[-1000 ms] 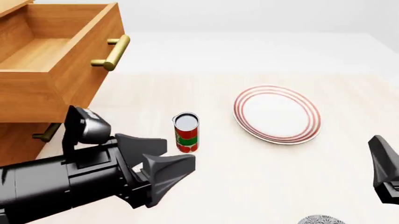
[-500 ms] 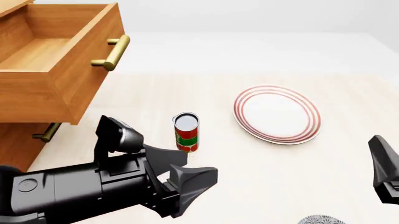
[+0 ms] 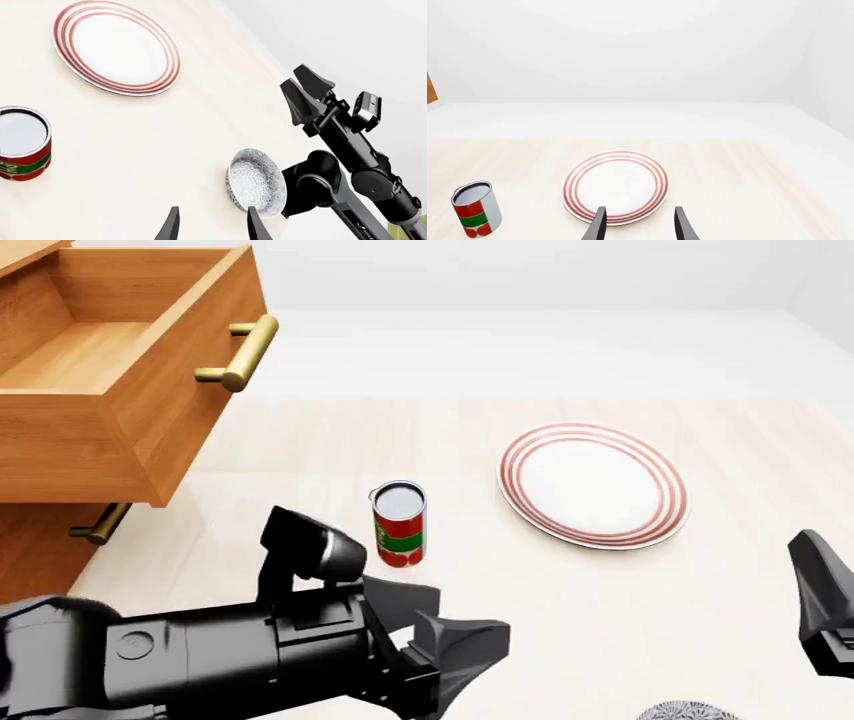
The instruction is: Put the bowl in the top drawer of the cabinet.
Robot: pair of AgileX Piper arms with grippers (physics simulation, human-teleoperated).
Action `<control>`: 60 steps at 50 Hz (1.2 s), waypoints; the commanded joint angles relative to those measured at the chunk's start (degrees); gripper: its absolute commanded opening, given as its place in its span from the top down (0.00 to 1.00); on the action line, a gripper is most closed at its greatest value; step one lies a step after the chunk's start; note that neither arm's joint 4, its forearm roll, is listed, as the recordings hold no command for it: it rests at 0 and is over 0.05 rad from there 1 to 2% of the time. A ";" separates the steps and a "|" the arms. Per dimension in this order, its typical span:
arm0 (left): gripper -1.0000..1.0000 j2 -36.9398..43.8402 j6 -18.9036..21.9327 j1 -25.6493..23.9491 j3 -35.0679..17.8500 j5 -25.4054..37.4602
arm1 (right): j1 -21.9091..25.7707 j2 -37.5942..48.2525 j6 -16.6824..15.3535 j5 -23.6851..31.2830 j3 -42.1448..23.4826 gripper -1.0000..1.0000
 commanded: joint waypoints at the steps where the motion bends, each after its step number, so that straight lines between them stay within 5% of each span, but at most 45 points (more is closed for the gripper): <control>1: 0.00 4.62 -2.36 -1.62 -1.23 -2.46 | 0.01 -0.01 0.00 0.00 0.00 0.00; 60: 0.00 18.46 -8.20 -6.04 -5.98 -8.82 | -0.01 0.01 0.00 0.00 0.00 0.00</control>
